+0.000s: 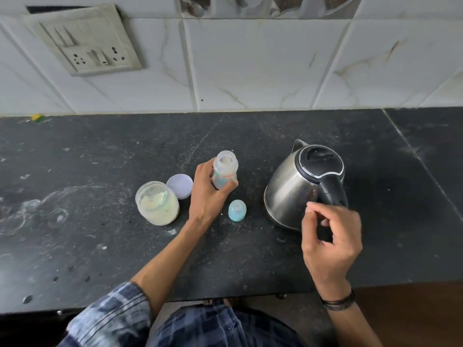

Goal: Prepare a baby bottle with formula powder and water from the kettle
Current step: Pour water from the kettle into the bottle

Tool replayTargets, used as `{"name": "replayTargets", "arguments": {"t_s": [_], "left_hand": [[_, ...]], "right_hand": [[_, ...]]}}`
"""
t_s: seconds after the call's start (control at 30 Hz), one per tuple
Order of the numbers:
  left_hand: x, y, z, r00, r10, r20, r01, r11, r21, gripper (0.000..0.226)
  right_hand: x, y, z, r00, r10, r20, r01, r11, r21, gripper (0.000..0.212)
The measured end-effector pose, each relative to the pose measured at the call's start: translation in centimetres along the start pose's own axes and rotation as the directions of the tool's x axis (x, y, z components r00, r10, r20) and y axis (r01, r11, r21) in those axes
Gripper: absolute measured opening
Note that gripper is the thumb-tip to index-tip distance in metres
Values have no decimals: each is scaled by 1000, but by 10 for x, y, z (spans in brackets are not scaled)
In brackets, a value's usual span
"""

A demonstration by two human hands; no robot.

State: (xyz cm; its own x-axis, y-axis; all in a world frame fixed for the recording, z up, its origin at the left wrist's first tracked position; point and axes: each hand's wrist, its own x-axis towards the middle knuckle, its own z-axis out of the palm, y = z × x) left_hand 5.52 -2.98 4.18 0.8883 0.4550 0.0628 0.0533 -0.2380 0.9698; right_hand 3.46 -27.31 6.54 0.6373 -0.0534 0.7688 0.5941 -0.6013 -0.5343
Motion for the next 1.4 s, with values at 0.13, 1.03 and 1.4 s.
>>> {"name": "replayTargets", "arguments": {"t_s": [0.13,1.03,1.4], "left_hand": [[10,11,0,997,17,69,-19,1000,25,55],[55,19,52,954,-12,298,-40,985,169,59],[65,8,40,959,-67,275,4,975,224,62]], "right_hand": [[-16,1,5,978,105,-180,-130,982,-134,13],[12,50,0,748,663,1,-630,710,316,25],[61,46,-31,846,454,280,-525,801,286,16]]}}
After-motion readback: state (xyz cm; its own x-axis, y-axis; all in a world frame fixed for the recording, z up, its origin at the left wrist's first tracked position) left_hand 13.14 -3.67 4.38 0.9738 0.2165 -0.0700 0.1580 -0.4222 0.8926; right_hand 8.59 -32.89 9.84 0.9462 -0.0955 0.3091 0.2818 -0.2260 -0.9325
